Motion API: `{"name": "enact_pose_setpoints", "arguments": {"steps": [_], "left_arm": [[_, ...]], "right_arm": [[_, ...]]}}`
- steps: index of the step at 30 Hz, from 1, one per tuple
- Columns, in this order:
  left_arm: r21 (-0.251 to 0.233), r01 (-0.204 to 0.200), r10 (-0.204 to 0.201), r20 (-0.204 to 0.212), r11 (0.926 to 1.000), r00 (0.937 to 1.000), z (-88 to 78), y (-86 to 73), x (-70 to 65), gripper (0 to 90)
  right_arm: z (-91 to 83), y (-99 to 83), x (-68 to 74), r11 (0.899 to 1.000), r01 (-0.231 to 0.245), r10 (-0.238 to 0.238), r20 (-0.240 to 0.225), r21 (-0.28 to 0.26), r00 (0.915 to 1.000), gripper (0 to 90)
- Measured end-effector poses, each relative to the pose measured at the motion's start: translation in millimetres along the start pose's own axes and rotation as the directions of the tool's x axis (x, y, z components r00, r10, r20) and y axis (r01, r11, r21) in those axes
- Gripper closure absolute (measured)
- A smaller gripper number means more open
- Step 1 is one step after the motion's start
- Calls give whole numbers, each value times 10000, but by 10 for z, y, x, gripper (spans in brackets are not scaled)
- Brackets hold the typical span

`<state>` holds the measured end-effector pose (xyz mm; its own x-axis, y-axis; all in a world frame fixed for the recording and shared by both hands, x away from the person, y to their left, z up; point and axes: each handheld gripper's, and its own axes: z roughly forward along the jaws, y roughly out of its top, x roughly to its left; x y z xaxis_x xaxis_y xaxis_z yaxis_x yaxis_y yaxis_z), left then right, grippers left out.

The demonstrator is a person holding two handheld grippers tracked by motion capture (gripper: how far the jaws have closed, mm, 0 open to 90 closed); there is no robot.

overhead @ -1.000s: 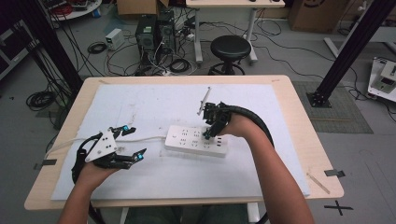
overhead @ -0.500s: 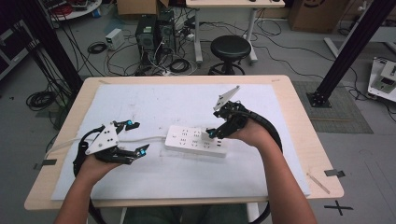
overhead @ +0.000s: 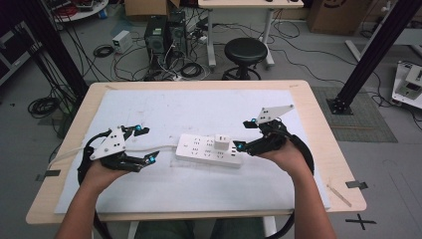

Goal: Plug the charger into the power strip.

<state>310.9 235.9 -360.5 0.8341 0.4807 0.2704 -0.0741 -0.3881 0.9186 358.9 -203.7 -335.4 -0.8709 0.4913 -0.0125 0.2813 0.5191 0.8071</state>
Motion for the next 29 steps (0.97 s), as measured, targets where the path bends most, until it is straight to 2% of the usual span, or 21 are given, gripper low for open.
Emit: {"name": "enact_pose_setpoints", "arguments": {"steps": [7, 10, 22, 25, 26, 27, 29], "left_arm": [[45, 169, -168, -143, 9998, 9998, -14, -13, 42, 238], [94, 180, -179, -140, 9998, 9997, -21, -19, 38, 238], [255, 263, -259, -148, 9993, 9996, -9, -28, 46, 238], [247, 327, -323, -151, 9992, 9994, 2, -34, 52, 238], [142, 464, -462, -166, 9988, 9988, 12, -38, 47, 238], [289, 317, -313, -147, 9991, 9994, 4, -38, 61, 238], [266, 362, -357, -174, 9990, 9992, 7, -42, 64, 238]], "right_arm": [[-94, -132, 43, 9975, -101, 107, 72, -705, 9999, 202], [-100, -146, 43, 9967, -98, 104, 73, -800, 9999, 202], [-106, -170, 16, 9960, -220, 229, 89, -863, 9997, 202], [-100, -173, 10, 9962, -201, 211, 101, -843, 9997, 202], [-100, -172, 8, 9963, -186, 195, 104, -841, 9998, 202], [-103, -171, 7, 9962, -189, 200, 116, -848, 9997, 202], [-108, -166, 14, 9958, -219, 235, 168, -883, 9996, 202]]}}
